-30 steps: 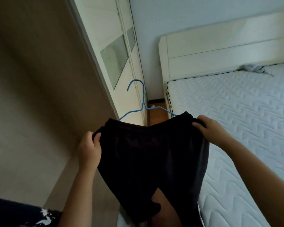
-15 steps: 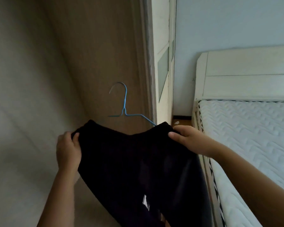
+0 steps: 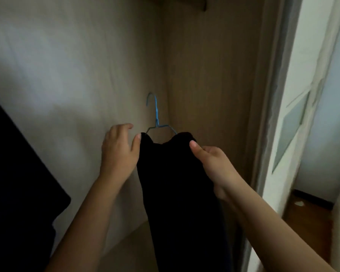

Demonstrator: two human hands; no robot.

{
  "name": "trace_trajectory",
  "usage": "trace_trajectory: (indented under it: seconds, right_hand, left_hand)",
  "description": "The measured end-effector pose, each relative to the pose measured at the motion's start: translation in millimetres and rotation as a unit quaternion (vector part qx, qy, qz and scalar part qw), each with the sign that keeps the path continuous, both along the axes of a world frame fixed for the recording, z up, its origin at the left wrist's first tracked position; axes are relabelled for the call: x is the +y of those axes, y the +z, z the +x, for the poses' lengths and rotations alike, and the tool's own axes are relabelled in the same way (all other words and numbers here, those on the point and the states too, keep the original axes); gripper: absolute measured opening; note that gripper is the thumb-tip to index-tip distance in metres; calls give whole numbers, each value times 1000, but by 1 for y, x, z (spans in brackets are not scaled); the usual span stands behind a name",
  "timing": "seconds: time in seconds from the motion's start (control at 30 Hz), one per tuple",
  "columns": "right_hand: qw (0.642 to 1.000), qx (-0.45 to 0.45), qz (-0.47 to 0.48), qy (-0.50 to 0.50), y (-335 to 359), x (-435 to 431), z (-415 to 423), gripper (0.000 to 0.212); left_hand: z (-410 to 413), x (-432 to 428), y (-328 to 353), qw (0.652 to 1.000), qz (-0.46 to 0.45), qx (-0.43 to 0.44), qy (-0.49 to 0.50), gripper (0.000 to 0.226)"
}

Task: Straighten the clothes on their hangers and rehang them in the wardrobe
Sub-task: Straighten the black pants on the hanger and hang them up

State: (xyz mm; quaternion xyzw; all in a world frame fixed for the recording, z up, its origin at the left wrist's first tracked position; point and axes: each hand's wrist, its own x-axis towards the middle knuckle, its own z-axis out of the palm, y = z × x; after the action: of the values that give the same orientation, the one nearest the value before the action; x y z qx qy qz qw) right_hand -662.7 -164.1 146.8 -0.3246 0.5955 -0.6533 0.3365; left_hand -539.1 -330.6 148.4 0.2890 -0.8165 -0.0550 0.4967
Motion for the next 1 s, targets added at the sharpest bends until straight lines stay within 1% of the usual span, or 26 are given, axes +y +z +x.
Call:
trace_trajectory:
  seconds: [0.1, 0.17, 0.23, 0.33, 0.4, 0.47, 0.53, 0.6, 0.73, 0.8, 0.87, 0.9, 0.93, 1.0]
  right_hand:
    - [998, 15, -39, 37, 21, -16, -5, 30]
    - [995, 46, -75, 52, 34, -25, -8, 32]
    - [990, 67, -107, 58, 44, -35, -7, 35]
    - [982, 67, -151, 91, 60, -46, 1, 36]
    - [976, 63, -173, 115, 68, -50, 10, 33]
    - [969, 46, -201, 134, 77, -53, 19, 32]
    - [962, 45, -226, 148, 85, -55, 29, 37]
    - [953, 53, -253, 158, 97, -58, 41, 44]
    - [941, 66, -293, 158, 131, -61, 73, 46]
    - [936, 71, -304, 160, 148, -66, 91, 44]
    - [931, 93, -315, 162, 162, -69, 110, 40]
    - [928, 112, -317, 159, 168, -71, 120, 40]
    - [926, 130, -318, 155, 172, -73, 129, 42]
    - [926, 144, -317, 148, 181, -80, 143, 43]
  left_hand:
    - [21, 23, 41, 996, -74, 23, 42, 43]
    - [34, 39, 65, 988, -119, 34, 93, 39]
    - [47, 53, 84, 976, -159, 28, 148, 37]
    - [64, 72, 103, 960, -180, -1, 217, 41]
    - [76, 83, 112, 943, -193, -31, 268, 41]
    - [90, 92, 123, 918, -225, -62, 320, 40]
    - [107, 101, 132, 893, -244, -74, 371, 40]
    - [124, 111, 140, 872, -243, -70, 420, 39]
    - [156, 129, 154, 833, -220, -43, 505, 40]
    - [169, 133, 160, 820, -197, -36, 537, 42]
    - [179, 135, 165, 818, -159, -37, 552, 45]
    - [184, 135, 166, 820, -136, -39, 554, 45]
    - [189, 134, 168, 826, -113, -39, 551, 45]
    - [196, 133, 170, 849, -64, -25, 524, 43]
